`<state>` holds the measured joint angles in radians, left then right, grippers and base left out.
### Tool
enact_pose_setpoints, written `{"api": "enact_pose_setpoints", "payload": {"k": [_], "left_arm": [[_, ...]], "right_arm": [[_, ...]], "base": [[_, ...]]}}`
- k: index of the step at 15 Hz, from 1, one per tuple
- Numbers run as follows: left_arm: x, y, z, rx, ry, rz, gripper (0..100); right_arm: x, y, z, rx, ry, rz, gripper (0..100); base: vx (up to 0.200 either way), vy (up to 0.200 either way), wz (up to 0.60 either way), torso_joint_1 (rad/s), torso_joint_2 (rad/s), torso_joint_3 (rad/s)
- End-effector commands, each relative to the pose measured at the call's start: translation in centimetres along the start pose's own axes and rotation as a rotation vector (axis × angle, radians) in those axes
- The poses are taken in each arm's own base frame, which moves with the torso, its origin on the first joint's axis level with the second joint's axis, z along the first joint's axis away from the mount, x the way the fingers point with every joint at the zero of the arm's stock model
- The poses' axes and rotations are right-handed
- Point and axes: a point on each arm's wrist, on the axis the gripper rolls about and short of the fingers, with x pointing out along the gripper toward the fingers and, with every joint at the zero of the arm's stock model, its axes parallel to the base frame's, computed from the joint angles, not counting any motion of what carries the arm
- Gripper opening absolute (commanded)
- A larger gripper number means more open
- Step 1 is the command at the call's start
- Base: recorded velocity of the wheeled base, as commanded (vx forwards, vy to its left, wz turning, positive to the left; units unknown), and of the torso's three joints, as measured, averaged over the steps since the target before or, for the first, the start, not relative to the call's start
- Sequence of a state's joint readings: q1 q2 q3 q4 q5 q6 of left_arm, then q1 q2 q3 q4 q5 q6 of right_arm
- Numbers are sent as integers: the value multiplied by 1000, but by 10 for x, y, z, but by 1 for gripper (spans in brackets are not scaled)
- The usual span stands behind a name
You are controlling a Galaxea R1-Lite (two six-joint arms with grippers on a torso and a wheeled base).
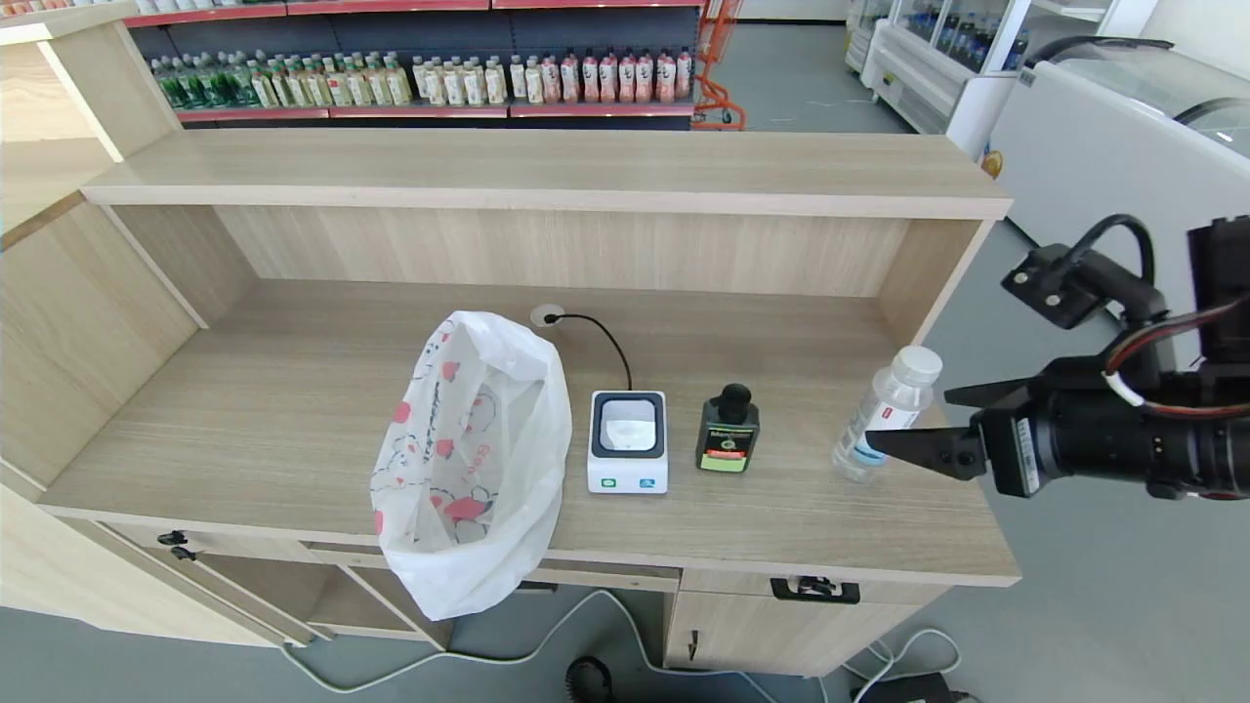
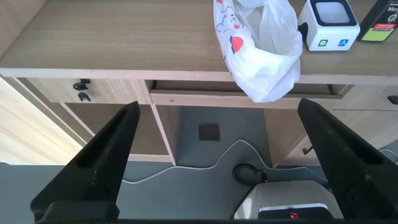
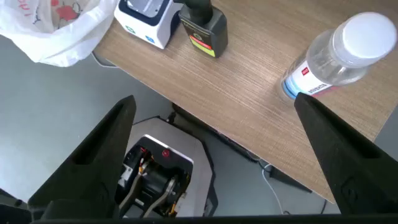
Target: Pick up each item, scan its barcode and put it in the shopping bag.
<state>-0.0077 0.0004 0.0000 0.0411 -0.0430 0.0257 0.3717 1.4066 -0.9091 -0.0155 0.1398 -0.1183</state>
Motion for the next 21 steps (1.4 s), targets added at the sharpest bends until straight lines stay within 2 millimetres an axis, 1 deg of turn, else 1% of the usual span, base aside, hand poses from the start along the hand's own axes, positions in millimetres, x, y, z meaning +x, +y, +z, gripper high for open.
{"api": "enact_pose_setpoints", "payload": {"k": [1, 2, 4, 6, 8, 10, 12, 16, 18, 21], "left_arm": [[0, 0, 0, 0, -2, 0, 100], [0, 0, 0, 0, -2, 0, 100], [0, 0, 0, 0, 0, 0, 100], [0, 0, 0, 0, 0, 0, 100], [0, 0, 0, 0, 0, 0, 100], [0, 0, 0, 0, 0, 0, 100], [0, 0, 0, 0, 0, 0, 100], [0, 0, 0, 0, 0, 0, 100], [0, 0, 0, 0, 0, 0, 100], [0, 0, 0, 0, -2, 0, 100]], "right_arm": [[42, -5, -14, 8, 120, 8, 100], [51, -6, -18, 4, 131, 5, 100], [77, -10, -26, -34, 135, -43, 100], [94, -11, -30, -39, 139, -55, 100], [108, -11, -32, -42, 121, -55, 100], [126, -12, -30, -49, 75, -55, 100], [141, -5, -30, -60, 39, -32, 100], [170, 13, -38, -94, -13, 11, 100], [183, 12, -41, -105, -40, 7, 100], [194, 12, -42, -124, -53, 8, 100]], "base": [[0, 0, 0, 0, 0, 0], [0, 0, 0, 0, 0, 0], [0, 0, 0, 0, 0, 0], [0, 0, 0, 0, 0, 0], [0, 0, 0, 0, 0, 0], [0, 0, 0, 0, 0, 0], [0, 0, 0, 0, 0, 0], [0, 0, 0, 0, 0, 0], [0, 0, 0, 0, 0, 0], [0, 0, 0, 0, 0, 0]]}}
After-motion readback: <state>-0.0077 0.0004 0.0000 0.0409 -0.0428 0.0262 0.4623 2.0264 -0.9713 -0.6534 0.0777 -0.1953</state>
